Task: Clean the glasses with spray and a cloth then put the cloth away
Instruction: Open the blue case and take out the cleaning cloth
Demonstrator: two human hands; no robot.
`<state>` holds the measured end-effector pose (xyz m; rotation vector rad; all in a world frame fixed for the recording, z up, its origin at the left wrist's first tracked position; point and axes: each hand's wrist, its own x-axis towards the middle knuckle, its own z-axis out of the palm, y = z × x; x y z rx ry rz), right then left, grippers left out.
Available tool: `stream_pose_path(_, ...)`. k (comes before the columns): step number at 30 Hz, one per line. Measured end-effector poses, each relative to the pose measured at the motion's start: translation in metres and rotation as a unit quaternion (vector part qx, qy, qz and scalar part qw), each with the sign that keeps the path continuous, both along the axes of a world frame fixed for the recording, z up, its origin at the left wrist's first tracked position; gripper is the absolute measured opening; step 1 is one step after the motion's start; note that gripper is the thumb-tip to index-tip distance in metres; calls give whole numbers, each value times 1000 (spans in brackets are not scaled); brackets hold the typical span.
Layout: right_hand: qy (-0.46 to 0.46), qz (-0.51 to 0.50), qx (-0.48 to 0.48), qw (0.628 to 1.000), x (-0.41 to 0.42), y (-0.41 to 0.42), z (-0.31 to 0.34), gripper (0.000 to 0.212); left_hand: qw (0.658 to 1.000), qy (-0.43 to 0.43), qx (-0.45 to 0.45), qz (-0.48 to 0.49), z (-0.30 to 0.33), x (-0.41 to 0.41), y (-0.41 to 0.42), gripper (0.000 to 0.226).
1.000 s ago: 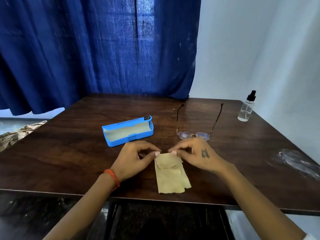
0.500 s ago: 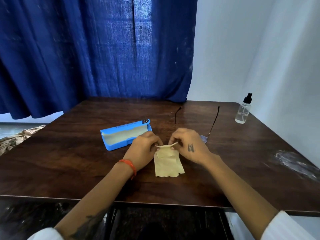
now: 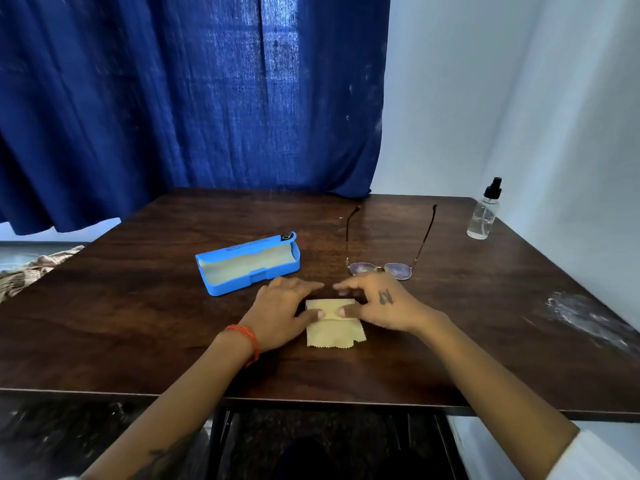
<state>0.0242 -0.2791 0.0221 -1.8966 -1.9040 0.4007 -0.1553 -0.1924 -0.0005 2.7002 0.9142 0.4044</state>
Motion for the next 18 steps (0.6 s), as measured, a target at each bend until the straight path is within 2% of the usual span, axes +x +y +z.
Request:
stream_pose_path(3,23,16,-15,999,-1,3,2,32,997,-49,-55,-25,1,5,2,41)
stream_pose_path(5,25,17,25,999,1,2,3,20,992,-106,-62,-33,3,9,0,29)
stream_pose_path(7,-10,6,99,995,4,0,2,15,986,-158,-40,-29,4,16,-3,23)
stream_pose_path(13,-106,-16,271,957,16,-16,-7,24,972,-227,36,-47,3,38,-18,31)
stream_pose_path(18,-136,34,255,957,22,-38,-17,36,973,-199,23,-113,-1,31,-26,35)
